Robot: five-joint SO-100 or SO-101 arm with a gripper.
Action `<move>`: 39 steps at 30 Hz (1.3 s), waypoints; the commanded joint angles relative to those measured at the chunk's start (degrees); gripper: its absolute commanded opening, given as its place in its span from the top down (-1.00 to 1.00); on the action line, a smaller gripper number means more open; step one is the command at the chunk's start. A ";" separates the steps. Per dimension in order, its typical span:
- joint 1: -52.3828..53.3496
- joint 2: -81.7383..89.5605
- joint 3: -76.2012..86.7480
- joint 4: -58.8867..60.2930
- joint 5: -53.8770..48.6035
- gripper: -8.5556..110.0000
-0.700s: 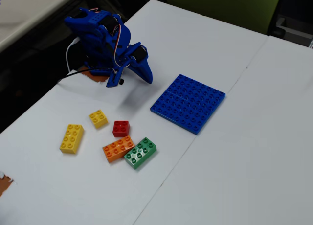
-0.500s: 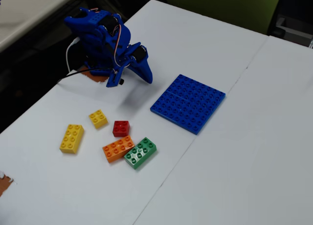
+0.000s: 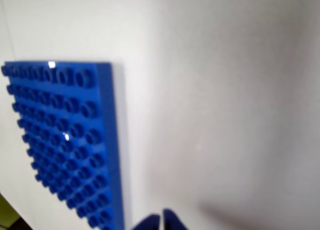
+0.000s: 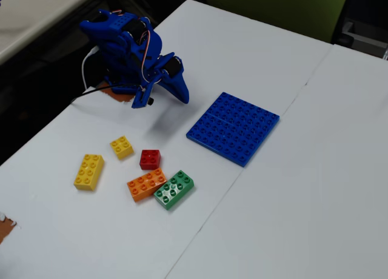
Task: Pick up the 2x2 yellow block and go up the 8x8 blue block.
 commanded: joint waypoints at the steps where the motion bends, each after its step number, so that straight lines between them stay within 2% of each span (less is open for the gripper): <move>1: 0.26 2.37 0.00 -0.97 0.00 0.86; 25: 0.53 2.46 0.09 -0.97 0.00 0.86; 27: 0.53 2.46 0.09 -0.79 -0.70 0.81; 29: 0.53 2.46 0.09 -0.62 -1.41 0.66; 30: 0.70 2.46 0.09 -0.62 -9.14 0.62; 32: 0.79 2.55 -0.62 -0.88 -10.46 0.60; 34: 0.79 2.55 -1.93 -2.90 -14.59 0.68; 35: 0.79 2.55 -2.64 -5.01 -19.78 0.74; 36: 0.88 2.55 -3.08 -7.56 -30.59 0.78; 37: 0.88 2.55 -3.87 -8.00 -37.27 0.79; 39: 0.62 2.55 -5.27 -9.93 -43.24 0.82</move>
